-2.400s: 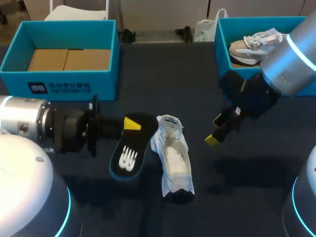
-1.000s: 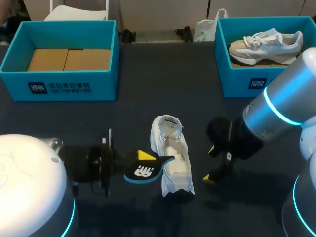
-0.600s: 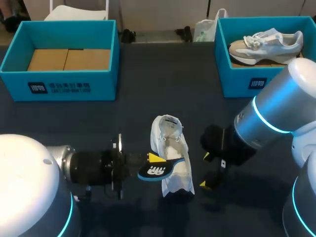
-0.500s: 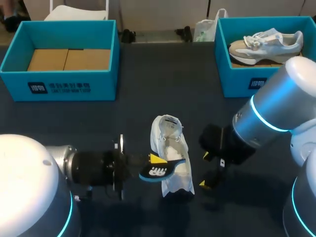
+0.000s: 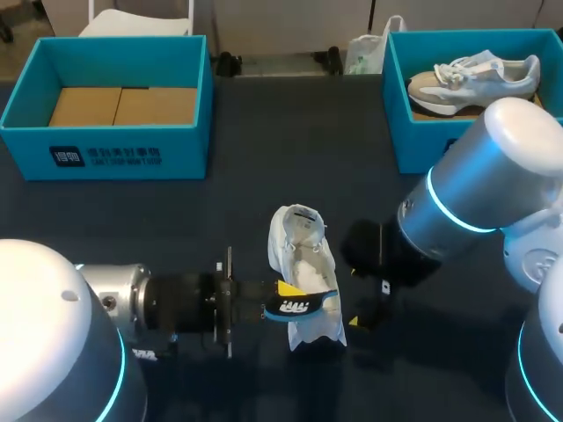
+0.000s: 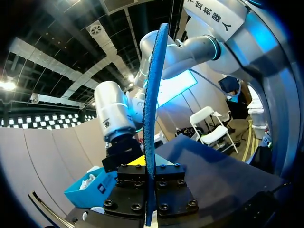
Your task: Take the shoe out of the shoebox, open the shoe tongue, remove and reinsert the insole, then place the shoe into the shoebox
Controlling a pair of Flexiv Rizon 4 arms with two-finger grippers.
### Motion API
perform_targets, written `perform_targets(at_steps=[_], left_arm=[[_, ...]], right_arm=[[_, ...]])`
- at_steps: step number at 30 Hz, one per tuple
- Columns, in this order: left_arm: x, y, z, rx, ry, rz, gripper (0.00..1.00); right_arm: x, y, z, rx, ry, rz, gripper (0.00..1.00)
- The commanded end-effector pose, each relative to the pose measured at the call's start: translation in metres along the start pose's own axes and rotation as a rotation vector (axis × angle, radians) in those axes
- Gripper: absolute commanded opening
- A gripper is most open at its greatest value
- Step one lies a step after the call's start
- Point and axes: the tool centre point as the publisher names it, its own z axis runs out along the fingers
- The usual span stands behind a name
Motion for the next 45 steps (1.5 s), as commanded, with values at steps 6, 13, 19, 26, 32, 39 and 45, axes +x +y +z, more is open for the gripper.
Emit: perform_targets(at_steps=[6, 13, 19, 26, 32, 39, 45], left_arm=[[-0.002, 0.013, 0.015, 0.009, 0.002, 0.006, 0.00], [-0.008, 0.022, 0.019, 0.022, -0.012, 0.001, 0.00], [-0.010, 0.027, 0.022, 0.033, -0.021, -0.008, 0.00], [-0.011, 0.035, 0.027, 0.035, -0.026, -0.015, 0.00], [-0.011, 0.040, 0.030, 0.032, -0.030, -0.021, 0.00], [-0.011, 0.044, 0.031, 0.028, -0.040, -0.036, 0.00], [-0.009, 0.045, 0.033, 0.030, -0.041, -0.053, 0.00]], right_arm=[[-0.001, 0.003, -0.002, 0.019, -0.007, -0.024, 1.00], [-0.003, 0.002, 0.000, 0.015, -0.012, -0.060, 1.00], [-0.003, 0.002, 0.000, 0.015, -0.012, -0.060, 1.00], [-0.003, 0.002, 0.000, 0.012, -0.006, -0.067, 1.00], [-0.004, 0.003, 0.000, 0.020, -0.008, -0.089, 1.00], [-0.006, 0.004, -0.003, 0.029, -0.012, -0.120, 1.00], [-0.007, 0.005, -0.003, 0.020, -0.016, -0.116, 1.00]])
